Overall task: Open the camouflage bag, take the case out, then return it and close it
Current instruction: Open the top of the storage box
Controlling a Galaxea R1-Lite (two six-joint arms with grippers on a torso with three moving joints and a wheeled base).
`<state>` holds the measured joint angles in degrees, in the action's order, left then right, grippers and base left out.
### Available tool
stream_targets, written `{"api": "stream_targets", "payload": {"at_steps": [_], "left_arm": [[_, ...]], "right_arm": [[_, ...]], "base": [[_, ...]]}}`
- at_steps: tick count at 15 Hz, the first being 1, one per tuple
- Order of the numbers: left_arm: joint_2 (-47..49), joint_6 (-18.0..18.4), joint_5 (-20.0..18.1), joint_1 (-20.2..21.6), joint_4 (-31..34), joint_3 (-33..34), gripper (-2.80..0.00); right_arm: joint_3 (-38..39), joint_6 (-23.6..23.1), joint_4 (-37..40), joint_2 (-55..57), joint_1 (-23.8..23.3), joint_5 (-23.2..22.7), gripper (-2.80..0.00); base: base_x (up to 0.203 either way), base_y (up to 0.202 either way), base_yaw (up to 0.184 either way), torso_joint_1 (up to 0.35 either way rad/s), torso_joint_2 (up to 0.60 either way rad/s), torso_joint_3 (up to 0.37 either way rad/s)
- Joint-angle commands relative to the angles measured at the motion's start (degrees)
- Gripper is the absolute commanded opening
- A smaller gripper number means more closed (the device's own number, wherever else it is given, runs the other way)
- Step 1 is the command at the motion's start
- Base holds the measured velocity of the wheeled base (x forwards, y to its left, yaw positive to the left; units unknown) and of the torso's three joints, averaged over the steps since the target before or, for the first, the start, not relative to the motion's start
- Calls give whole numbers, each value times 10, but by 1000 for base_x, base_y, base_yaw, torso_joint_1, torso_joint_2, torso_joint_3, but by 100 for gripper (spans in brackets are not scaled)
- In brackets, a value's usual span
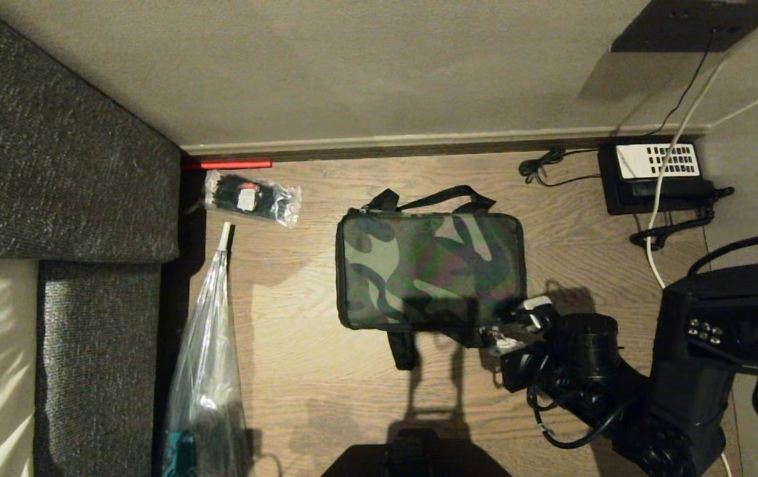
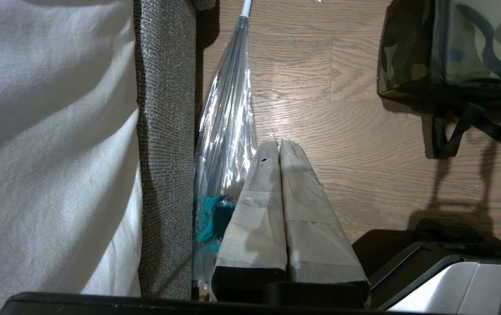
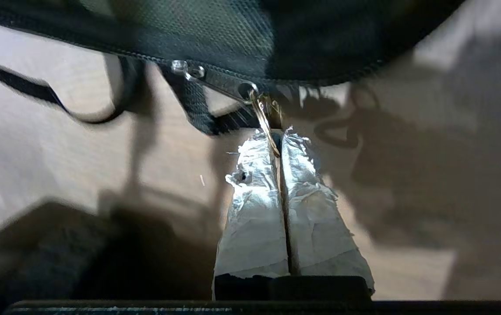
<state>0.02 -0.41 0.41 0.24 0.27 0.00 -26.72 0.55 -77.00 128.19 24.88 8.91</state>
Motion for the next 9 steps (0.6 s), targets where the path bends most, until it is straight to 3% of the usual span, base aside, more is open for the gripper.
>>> {"api": "stream_targets", "payload": {"at_steps": [1, 9], "left_arm": [[0, 0, 0, 0, 0, 2, -280], [0, 0, 0, 0, 0, 2, -280]], "right_arm": [[5, -2, 8, -23, -23, -11, -280], [-7, -24, 19, -35, -82, -30, -280]], "base": [[0, 0, 0, 0, 0, 0], [0, 0, 0, 0, 0, 0]]}}
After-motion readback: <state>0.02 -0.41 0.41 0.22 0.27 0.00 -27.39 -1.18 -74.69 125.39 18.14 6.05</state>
